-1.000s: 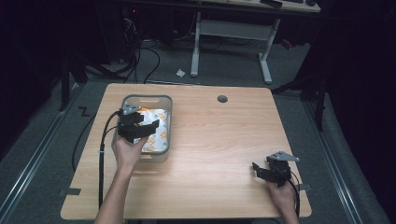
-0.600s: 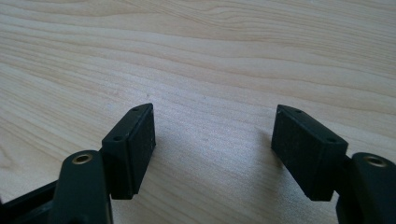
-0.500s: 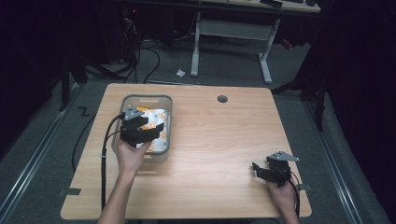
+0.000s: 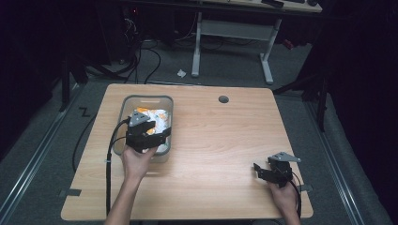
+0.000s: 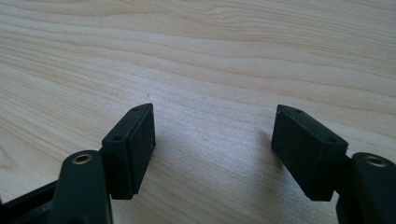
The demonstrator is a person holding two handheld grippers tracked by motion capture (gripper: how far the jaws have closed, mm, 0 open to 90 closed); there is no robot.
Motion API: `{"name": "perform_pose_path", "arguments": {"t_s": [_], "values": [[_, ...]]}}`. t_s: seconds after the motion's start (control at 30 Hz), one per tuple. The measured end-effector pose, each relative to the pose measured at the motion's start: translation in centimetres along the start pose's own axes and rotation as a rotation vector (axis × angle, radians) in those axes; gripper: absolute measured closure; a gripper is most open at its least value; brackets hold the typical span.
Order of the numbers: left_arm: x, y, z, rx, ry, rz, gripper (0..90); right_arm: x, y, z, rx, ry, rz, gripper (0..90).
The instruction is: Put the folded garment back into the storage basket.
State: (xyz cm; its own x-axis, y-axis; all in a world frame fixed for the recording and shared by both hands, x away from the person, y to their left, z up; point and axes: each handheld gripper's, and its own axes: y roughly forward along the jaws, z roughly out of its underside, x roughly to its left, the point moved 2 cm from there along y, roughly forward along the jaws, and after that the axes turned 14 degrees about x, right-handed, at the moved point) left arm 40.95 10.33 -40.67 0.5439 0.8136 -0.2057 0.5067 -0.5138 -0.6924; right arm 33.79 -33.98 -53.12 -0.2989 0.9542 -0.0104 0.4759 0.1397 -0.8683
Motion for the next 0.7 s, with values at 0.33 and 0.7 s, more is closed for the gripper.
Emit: {"name": "perform_pose_path", "arguments": {"t_s": [0.33,0.7], "values": [[-1.0,0.1,0.5,-0.003,0.009,0.025,32.5,0.0,0.0,0.0,0.0,0.0,0.0,30.9],[-2.3,0.1,0.8,-0.004,0.026,0.052,32.4,0.0,0.0,0.0,0.0,0.002,0.0,30.9]]}}
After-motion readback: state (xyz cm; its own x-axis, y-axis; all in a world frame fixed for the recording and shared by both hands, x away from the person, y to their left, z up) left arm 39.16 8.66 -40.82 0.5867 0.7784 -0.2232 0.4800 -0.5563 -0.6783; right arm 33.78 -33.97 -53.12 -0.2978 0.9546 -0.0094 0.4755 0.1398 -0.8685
